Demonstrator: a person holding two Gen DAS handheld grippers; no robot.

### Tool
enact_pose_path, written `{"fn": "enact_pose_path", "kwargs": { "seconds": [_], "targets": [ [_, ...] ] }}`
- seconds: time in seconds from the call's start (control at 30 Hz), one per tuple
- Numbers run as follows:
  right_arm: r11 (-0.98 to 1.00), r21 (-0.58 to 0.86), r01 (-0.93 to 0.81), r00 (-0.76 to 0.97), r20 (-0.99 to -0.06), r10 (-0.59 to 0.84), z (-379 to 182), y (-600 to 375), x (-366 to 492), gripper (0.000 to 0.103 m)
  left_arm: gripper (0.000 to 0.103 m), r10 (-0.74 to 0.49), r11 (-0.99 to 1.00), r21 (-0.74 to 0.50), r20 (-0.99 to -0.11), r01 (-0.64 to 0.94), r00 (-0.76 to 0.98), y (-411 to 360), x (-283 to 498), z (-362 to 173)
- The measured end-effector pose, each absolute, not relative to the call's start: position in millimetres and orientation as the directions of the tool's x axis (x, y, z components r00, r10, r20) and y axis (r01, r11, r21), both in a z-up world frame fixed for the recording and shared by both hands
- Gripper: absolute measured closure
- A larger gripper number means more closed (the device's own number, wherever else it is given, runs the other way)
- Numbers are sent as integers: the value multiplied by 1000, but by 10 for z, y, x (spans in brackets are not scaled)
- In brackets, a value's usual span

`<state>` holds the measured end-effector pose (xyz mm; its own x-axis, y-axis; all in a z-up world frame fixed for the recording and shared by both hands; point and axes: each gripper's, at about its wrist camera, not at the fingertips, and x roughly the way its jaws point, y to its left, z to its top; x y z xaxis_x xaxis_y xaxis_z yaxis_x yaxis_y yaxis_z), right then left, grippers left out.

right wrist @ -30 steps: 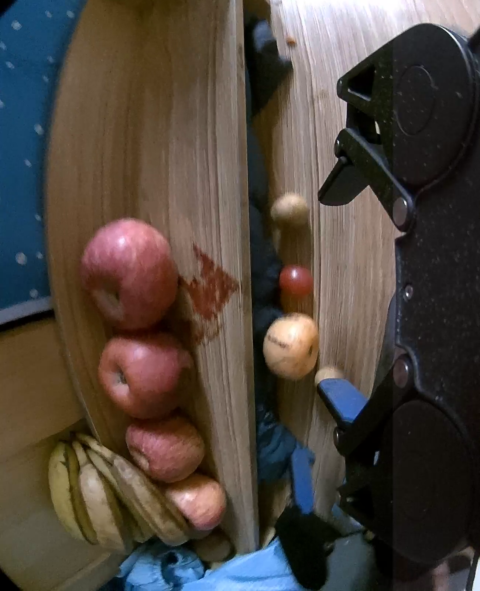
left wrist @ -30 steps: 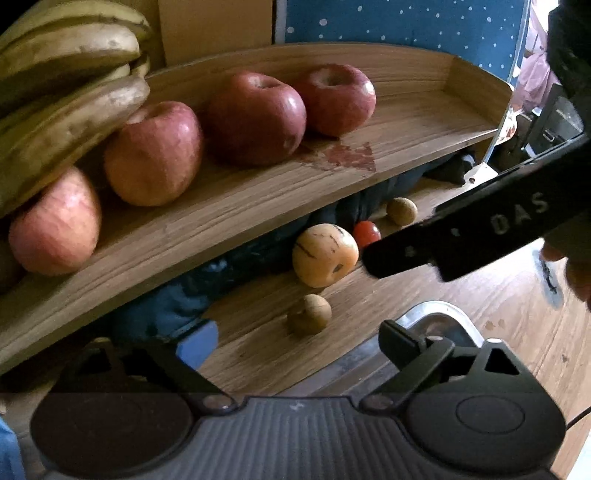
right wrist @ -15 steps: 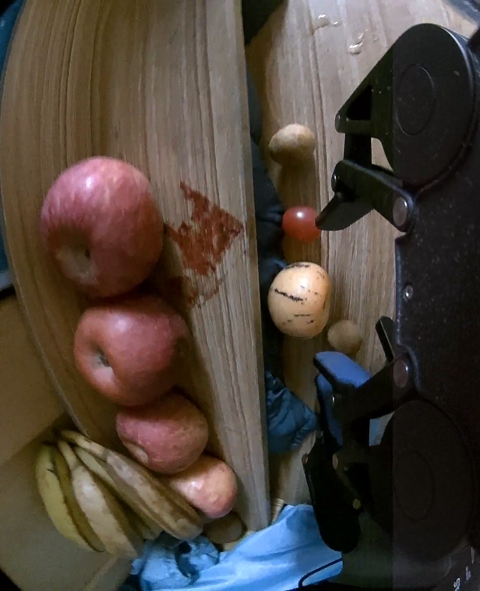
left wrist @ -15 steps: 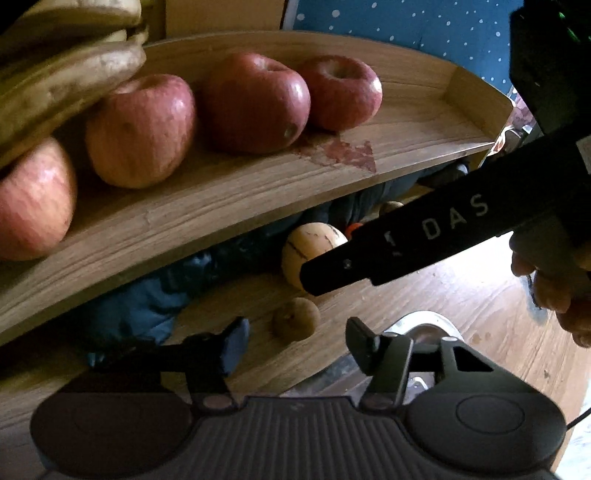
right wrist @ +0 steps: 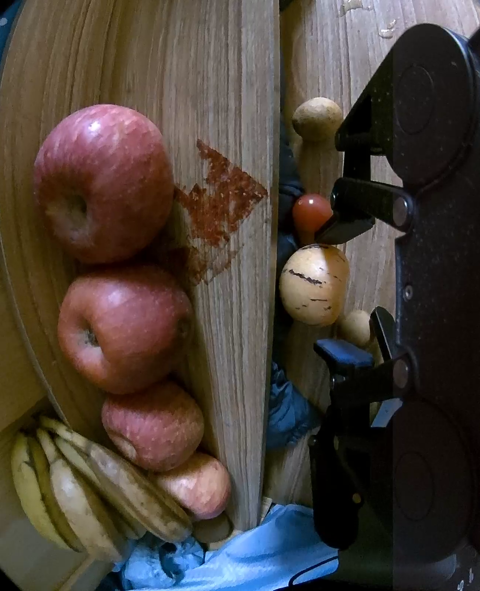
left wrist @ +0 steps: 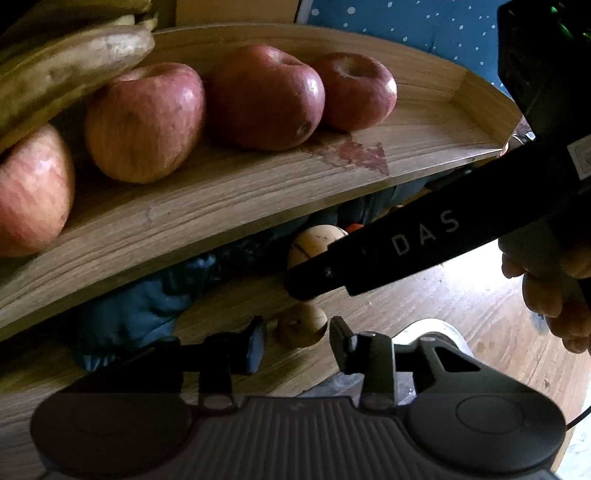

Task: Organize fruits
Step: 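Grasp the small brown fruit with the left tool while the right tool grasps the pale pear, then carry the brown fruit and pale pear over the steel tray with both tools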

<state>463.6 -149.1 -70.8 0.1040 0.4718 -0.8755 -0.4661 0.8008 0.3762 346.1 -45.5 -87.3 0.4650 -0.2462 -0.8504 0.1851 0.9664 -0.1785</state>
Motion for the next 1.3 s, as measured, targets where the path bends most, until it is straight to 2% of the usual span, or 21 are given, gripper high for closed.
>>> {"fn": "enact_pose_path", "kwargs": {
  "seconds": [0.27,0.87,1.3],
  "targets": [
    [809,359,-465,117,-881,459,-790,-1446,4657,52,71,-256,964,-186,-845,190,469,-445,3469,-889],
    [815,403,-417,159,-850,502,-749,-1731,4454,52,72,-240,969,-182,-845,165,478,-422,3303,-739],
    [818,403,-410,203,-834,513,-372,-2083,3892,52,72,-241,969,-182,-838,166,490,-566,2978,-576]
  ]
}}
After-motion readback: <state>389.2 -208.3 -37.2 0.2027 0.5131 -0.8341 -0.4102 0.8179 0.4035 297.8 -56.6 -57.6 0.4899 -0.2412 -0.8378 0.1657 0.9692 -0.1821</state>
